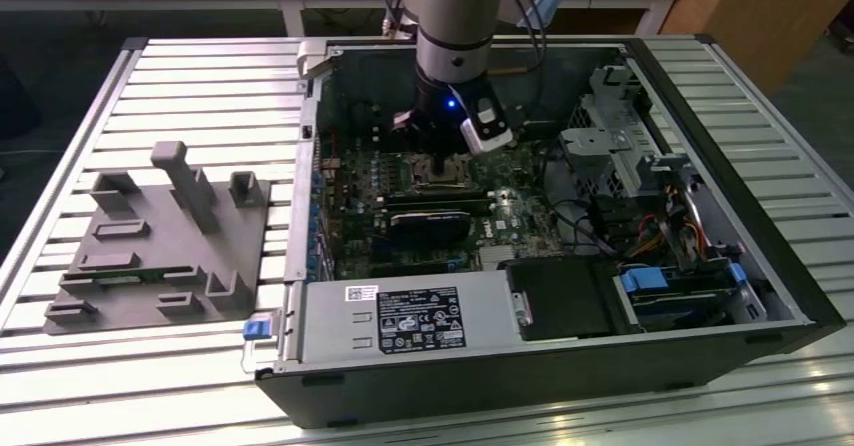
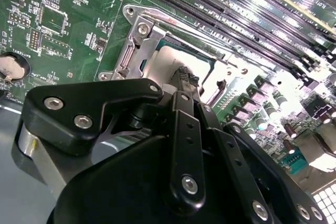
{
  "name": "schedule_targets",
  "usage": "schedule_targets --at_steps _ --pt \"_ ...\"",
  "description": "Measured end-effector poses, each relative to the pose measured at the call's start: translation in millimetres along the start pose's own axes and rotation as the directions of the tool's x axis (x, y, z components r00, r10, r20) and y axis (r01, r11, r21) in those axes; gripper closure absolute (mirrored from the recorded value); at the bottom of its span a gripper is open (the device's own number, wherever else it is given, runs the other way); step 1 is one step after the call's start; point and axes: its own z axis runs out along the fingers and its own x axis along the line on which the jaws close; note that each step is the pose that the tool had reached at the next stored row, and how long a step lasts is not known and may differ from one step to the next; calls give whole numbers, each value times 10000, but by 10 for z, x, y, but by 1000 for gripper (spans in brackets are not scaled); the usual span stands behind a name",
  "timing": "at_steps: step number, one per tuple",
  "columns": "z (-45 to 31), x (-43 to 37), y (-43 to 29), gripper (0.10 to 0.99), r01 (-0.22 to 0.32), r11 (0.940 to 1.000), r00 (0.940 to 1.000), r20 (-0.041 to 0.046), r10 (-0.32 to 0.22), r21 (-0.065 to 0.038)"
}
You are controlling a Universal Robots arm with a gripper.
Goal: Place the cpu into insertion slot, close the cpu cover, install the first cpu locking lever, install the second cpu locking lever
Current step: 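Close the cpu cover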
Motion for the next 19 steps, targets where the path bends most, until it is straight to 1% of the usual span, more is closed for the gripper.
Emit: schedule_targets --at_steps 13,19 --pt "27 0 -3 980 -1 10000 10000 -3 1 6" --pt "35 -35 -1 980 0 10000 10000 -2 0 0"
